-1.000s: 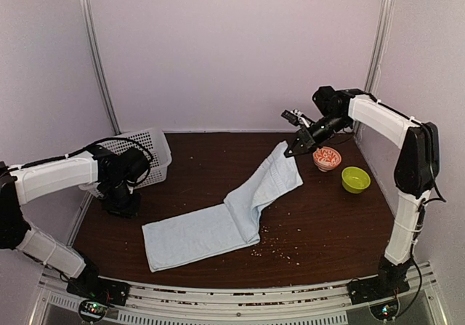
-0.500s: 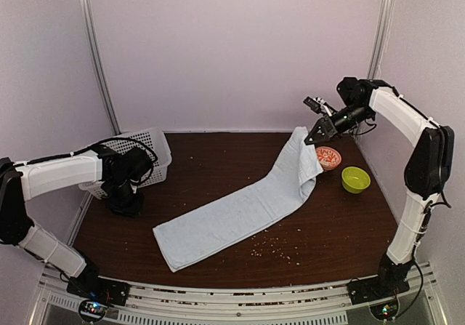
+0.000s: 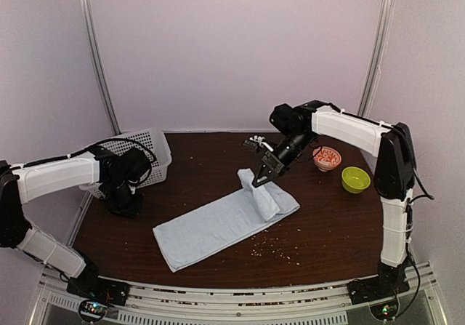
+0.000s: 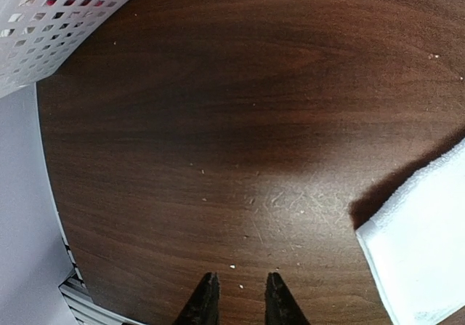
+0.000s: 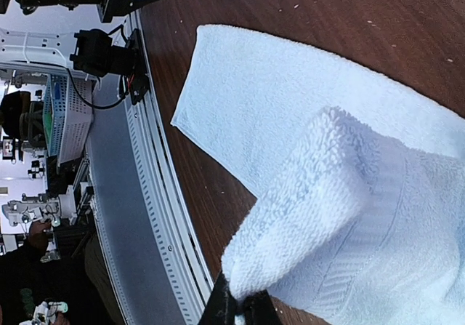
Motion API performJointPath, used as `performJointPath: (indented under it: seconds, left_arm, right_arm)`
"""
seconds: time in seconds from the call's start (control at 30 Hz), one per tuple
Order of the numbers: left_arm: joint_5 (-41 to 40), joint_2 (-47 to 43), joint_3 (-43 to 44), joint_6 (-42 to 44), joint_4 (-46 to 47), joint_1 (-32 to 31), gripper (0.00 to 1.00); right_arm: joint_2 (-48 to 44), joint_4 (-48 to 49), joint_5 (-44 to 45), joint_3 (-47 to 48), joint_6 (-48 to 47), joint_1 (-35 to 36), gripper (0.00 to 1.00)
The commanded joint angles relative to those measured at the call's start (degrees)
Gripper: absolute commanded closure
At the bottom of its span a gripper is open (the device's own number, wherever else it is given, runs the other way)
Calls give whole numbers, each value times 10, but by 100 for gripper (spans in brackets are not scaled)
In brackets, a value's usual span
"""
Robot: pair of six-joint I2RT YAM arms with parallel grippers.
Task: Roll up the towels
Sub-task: Fold the towel at the center of the board.
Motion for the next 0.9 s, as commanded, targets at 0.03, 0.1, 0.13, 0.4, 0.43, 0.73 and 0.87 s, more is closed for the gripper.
performJointPath:
  seconds: [0.03,0.1,0.13,0.4,0.43,0.73,0.87]
  left_arm:
    - [7,-9,-15,-2,4,5,78]
    - [24,-7,-28,-4,8,5,78]
    - [34,-9,-36,-6,13,5,78]
    - [134,-32,-106,-18,77,5,94]
    - [146,-32,-113,-19,87,4,96]
    - [154,-33,-121,-22,108,3,97]
    - [153,-43,-122,-24,107,3,97]
  right_arm:
    - [42,54,-18,51,70,76,100]
    - [61,76,-25,70,96,100,100]
    - [68,90,-28,78,110,110,100]
    - [111,226,-73,114,252,161,100]
    - [113,238,-78,113,265,165,100]
    - [160,304,-68,112,330,213,100]
    - [188,346,-61,120,372,231,100]
